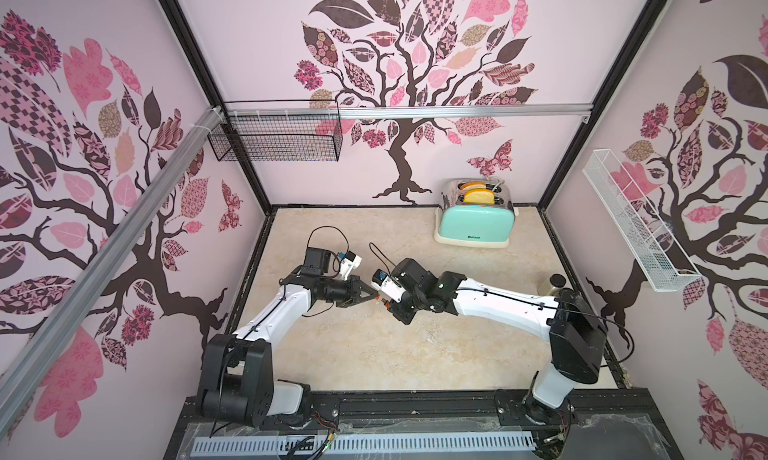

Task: Close the usb drive cover
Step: Close the cover of the USB drive.

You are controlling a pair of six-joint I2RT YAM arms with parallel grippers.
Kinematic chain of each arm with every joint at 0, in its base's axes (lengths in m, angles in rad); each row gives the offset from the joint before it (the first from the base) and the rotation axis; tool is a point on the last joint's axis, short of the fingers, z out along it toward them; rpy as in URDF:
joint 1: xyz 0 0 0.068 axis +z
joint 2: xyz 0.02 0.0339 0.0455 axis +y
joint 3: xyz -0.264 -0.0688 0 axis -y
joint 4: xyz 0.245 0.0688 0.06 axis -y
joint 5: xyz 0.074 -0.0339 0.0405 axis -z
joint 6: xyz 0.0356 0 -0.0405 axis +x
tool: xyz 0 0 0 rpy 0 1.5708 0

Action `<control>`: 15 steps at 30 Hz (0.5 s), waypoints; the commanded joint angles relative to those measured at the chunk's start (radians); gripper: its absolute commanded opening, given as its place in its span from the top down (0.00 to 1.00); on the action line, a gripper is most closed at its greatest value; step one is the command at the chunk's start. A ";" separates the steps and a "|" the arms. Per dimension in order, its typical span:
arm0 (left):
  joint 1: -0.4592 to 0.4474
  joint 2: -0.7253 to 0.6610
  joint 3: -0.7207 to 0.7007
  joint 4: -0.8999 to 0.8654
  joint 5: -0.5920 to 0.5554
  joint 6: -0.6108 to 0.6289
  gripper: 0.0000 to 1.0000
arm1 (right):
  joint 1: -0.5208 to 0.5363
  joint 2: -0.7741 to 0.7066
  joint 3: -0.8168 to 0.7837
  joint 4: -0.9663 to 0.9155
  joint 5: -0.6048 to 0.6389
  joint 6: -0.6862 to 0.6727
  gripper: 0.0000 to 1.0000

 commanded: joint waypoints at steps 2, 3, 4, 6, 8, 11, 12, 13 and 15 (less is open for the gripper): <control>-0.016 -0.011 0.009 -0.007 0.022 0.021 1.00 | 0.005 -0.001 0.019 0.008 -0.004 0.002 1.00; -0.018 -0.011 0.008 -0.006 0.022 0.021 1.00 | 0.005 0.000 0.018 0.009 -0.004 0.002 1.00; -0.019 -0.009 0.007 -0.007 0.021 0.021 1.00 | 0.006 -0.002 0.019 0.009 -0.004 0.002 1.00; -0.023 -0.007 0.007 -0.009 0.014 0.026 1.00 | 0.005 -0.003 0.020 0.010 -0.005 0.004 1.00; -0.027 -0.002 0.007 -0.012 0.007 0.028 1.00 | 0.006 -0.005 0.025 0.009 -0.008 0.004 1.00; -0.031 0.006 0.008 -0.011 -0.007 0.028 1.00 | 0.007 -0.010 0.033 0.008 -0.013 0.005 1.00; -0.033 0.009 0.009 -0.013 -0.013 0.030 1.00 | 0.007 -0.011 0.035 0.008 -0.013 0.006 1.00; -0.033 0.012 0.012 -0.015 -0.021 0.031 1.00 | 0.007 -0.013 0.035 0.008 -0.014 0.007 1.00; -0.034 0.017 0.013 -0.016 -0.029 0.029 1.00 | 0.009 -0.012 0.038 0.008 -0.016 0.007 1.00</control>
